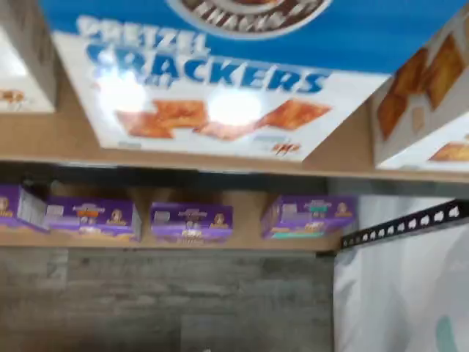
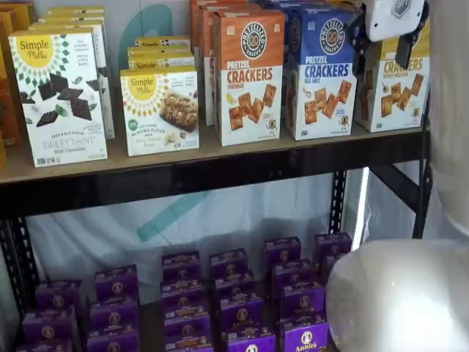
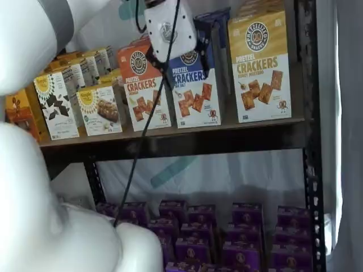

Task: Retrieve the yellow and white box located on the top shelf, the sixth one from the left

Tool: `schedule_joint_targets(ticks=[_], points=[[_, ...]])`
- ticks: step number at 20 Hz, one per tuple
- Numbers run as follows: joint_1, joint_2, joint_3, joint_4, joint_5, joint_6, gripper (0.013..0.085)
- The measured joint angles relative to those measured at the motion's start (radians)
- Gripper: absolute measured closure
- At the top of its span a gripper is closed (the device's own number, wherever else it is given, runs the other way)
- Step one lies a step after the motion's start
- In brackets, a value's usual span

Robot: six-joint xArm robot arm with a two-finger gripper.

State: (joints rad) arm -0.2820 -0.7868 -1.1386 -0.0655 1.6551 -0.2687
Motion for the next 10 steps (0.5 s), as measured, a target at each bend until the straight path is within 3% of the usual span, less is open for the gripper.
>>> schedule_joint_targets(ticks=[5, 10], points=[[-0.076, 0.051, -0.044, 0.017, -0.043, -0.067, 0.013], [-0.169, 0.109, -0.098, 0.064, -0.08, -0.148, 0.013]])
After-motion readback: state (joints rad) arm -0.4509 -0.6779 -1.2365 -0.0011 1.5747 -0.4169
